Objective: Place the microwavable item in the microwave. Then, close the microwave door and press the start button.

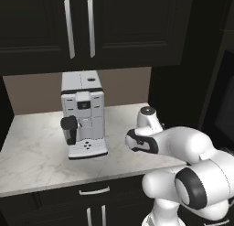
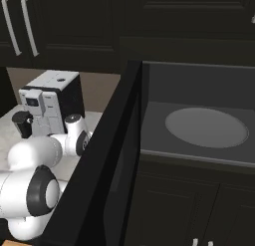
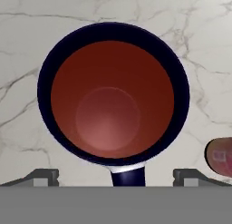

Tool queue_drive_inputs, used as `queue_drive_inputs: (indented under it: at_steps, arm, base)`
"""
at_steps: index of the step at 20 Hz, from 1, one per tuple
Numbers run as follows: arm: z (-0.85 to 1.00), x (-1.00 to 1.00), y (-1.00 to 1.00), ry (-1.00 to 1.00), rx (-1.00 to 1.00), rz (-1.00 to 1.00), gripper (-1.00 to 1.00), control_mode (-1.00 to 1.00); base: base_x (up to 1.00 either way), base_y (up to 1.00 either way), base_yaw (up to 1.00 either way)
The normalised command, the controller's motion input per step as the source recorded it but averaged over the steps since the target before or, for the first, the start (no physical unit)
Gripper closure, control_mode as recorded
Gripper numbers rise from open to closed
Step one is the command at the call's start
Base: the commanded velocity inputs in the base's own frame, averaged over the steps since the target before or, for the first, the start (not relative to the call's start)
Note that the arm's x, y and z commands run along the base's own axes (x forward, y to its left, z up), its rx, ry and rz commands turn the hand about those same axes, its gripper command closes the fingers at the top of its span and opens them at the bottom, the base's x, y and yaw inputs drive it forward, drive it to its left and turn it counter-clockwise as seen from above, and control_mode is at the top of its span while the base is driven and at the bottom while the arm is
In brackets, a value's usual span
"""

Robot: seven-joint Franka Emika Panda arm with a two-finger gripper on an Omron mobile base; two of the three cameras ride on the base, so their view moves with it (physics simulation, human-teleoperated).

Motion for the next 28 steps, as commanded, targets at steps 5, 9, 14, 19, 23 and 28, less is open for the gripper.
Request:
queue_drive_inputs:
  at_steps: [5, 9, 14, 19, 23, 28]
  arm:
    - [-0.06, 0.1, 0.0, 0.0, 0.0, 0.0, -1.0, -1.0]
    - [-0.09, 0.0, 0.03, 0.0, 0.0, 0.0, 1.0, -1.0]
    - [-0.02, 0.0, 0.0, 0.0, 0.0, 0.0, 1.0, -1.0]
    - [0.0, 0.0, 0.0, 0.0, 0.0, 0.0, 1.0, -1.0]
    - [0.0, -0.01, 0.07, 0.0, 0.0, 0.0, 1.0, -1.0]
    - [0.09, -0.24, 0.05, -0.04, 0.0, 0.0, 1.0, -1.0]
  base:
    - [0.0, 0.0, 0.0]
    - [0.0, 0.0, 0.0]
    - [0.0, 0.0, 0.0]
    - [0.0, 0.0, 0.0]
    - [0.0, 0.0, 0.0]
    - [0.0, 0.0, 0.0]
